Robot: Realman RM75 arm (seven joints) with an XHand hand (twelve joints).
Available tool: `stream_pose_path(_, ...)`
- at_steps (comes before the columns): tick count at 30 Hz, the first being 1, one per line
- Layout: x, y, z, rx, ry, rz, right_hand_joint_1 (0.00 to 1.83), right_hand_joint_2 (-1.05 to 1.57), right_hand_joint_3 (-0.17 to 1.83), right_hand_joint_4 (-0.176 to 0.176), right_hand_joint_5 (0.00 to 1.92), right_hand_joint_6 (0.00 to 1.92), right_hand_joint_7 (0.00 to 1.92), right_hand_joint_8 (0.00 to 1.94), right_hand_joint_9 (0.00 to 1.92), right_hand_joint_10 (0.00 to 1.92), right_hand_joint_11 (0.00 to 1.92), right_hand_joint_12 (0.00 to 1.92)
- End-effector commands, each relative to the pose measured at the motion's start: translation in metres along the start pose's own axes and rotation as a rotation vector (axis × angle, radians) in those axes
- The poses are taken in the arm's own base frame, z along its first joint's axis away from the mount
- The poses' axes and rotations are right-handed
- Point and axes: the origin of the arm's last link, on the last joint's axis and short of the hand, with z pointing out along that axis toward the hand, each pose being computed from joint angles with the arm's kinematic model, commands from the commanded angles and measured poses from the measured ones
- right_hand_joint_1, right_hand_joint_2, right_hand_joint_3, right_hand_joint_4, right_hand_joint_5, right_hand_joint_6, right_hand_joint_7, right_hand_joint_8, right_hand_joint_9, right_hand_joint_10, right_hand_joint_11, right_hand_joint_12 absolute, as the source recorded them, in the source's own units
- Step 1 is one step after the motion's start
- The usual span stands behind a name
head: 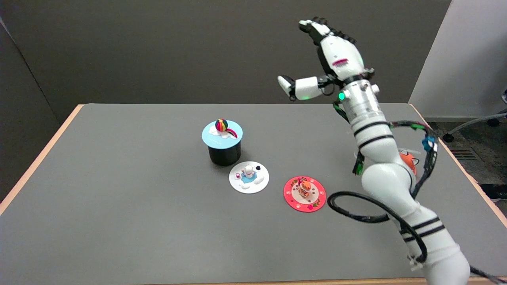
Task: Place the cup lid with blue sky onto the cup.
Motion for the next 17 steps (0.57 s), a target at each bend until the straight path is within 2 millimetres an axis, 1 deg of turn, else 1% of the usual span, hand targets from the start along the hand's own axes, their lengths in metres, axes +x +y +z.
stream_pose_path(1,0.000,0.043,-0.064,-0.222,0.089,0.016,0.73,0.27,0.91,-0.155,0.19,0.15,0.22,0.13,0.35,0.19,0.42,0.42)
stream_pose_path(3,0.003,0.049,-0.067,-0.242,0.102,0.011,0.73,0.27,0.91,-0.152,0.20,0.15,0.23,0.13,0.35,0.18,0.42,0.42)
stream_pose_path(6,0.006,0.063,-0.074,-0.289,0.123,0.008,0.72,0.27,0.91,-0.146,0.22,0.16,0.24,0.13,0.35,0.18,0.42,0.41)
stream_pose_path(8,0.004,0.074,-0.082,-0.323,0.126,0.043,0.72,0.27,0.91,-0.144,0.24,0.16,0.25,0.13,0.34,0.18,0.42,0.41)
stream_pose_path(14,-0.006,0.085,-0.098,-0.376,0.114,0.111,0.71,0.27,0.92,-0.139,0.26,0.16,0.27,0.13,0.34,0.18,0.42,0.41)
stream_pose_path(17,-0.011,0.089,-0.103,-0.401,0.103,0.133,0.70,0.27,0.91,-0.137,0.26,0.16,0.28,0.13,0.34,0.18,0.41,0.39)
